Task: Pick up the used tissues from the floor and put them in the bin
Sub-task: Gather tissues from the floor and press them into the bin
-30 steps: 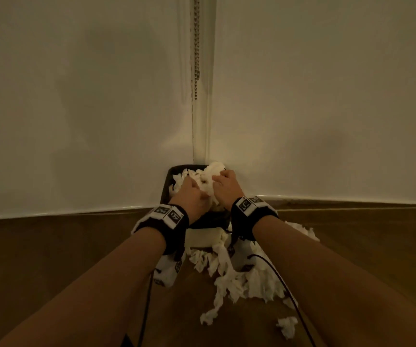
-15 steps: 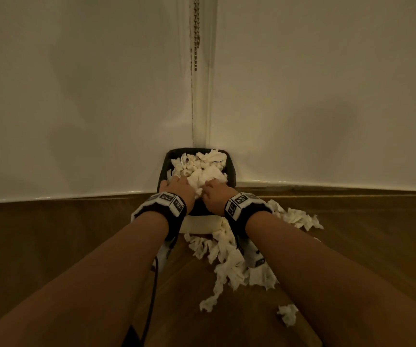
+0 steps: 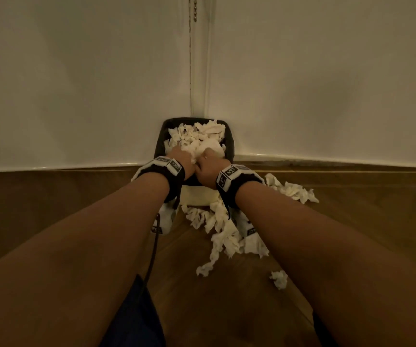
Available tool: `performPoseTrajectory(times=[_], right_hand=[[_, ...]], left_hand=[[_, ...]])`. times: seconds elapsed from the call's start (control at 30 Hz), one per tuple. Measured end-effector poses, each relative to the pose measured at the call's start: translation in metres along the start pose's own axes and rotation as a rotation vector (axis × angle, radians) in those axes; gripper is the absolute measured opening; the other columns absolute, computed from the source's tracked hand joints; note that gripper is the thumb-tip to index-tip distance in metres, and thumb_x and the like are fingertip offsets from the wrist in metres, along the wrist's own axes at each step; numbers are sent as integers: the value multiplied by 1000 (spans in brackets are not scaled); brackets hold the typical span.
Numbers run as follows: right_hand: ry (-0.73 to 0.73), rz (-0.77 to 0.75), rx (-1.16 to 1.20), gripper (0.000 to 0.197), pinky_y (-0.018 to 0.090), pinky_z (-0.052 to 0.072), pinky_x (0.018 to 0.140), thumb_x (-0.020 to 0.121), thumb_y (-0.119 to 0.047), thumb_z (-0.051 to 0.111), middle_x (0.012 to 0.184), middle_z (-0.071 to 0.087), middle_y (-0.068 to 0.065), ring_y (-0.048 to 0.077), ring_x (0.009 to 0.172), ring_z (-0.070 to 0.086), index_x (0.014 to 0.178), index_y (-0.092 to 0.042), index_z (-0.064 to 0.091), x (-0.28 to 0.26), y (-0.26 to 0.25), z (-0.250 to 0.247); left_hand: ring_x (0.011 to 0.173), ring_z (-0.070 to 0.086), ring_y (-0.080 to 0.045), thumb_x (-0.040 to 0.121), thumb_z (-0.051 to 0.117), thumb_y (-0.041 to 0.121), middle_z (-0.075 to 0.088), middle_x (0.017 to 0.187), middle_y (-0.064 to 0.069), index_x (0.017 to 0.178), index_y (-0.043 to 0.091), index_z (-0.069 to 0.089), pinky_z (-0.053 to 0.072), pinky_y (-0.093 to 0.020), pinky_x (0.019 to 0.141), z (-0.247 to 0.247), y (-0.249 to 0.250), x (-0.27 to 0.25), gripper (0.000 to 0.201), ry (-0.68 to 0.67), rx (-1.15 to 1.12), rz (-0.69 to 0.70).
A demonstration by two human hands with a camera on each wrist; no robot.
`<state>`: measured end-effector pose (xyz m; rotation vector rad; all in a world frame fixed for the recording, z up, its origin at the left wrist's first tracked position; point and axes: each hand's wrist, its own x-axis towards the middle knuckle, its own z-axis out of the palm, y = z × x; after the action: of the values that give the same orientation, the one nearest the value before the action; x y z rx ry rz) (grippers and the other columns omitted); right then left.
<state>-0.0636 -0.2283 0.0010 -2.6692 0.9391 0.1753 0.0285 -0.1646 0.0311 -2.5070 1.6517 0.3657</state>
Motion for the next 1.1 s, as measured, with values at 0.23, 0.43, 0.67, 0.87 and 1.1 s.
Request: performPoseTrajectory(times=[0.23, 0.43, 0.67, 0.87, 1.1], right_hand=[[-79, 37, -171, 56, 46, 11, 114, 98, -43, 20, 141, 44, 11, 30, 135, 33, 142, -15, 37, 13, -2, 6], [-159, 132, -129, 54, 49, 7, 116, 94, -47, 36, 148, 37, 0, 24, 139, 28, 145, -28, 32, 6, 5, -22], [220, 187, 41, 34, 43, 39, 101, 93, -20, 43, 128, 47, 9, 30, 118, 47, 120, -29, 61, -62, 17, -72], [222, 307, 290, 32, 29, 45, 88, 92, -11, 44, 123, 61, 10, 25, 110, 58, 115, -15, 65, -117, 54, -62], [56, 475, 382, 31, 31, 45, 88, 93, -15, 45, 136, 52, 7, 26, 118, 53, 118, -21, 62, -191, 110, 9]], left_hand=[[109, 56, -30, 100, 31, 20, 58, 124, -16, 119, 4, 57, 44, -35, 91, -1, -1, 0, 35, -101, 23, -12], [135, 32, -32, 96, 36, 33, 33, 148, -12, 141, 16, 33, 20, -50, 112, -15, 5, -13, 48, -61, -6, -83], [104, 54, -26, 91, 44, 26, 48, 123, -7, 113, 22, 57, 47, -39, 85, -57, 28, -55, 26, 304, -198, 139], [95, 58, -24, 92, 44, 22, 63, 108, -5, 111, 21, 62, 42, -30, 77, -46, 77, -86, 26, 126, -103, 342], [120, 49, -25, 91, 55, 11, 48, 134, -8, 127, 18, 53, 42, -33, 99, 41, 112, -92, 37, -309, 128, 447]])
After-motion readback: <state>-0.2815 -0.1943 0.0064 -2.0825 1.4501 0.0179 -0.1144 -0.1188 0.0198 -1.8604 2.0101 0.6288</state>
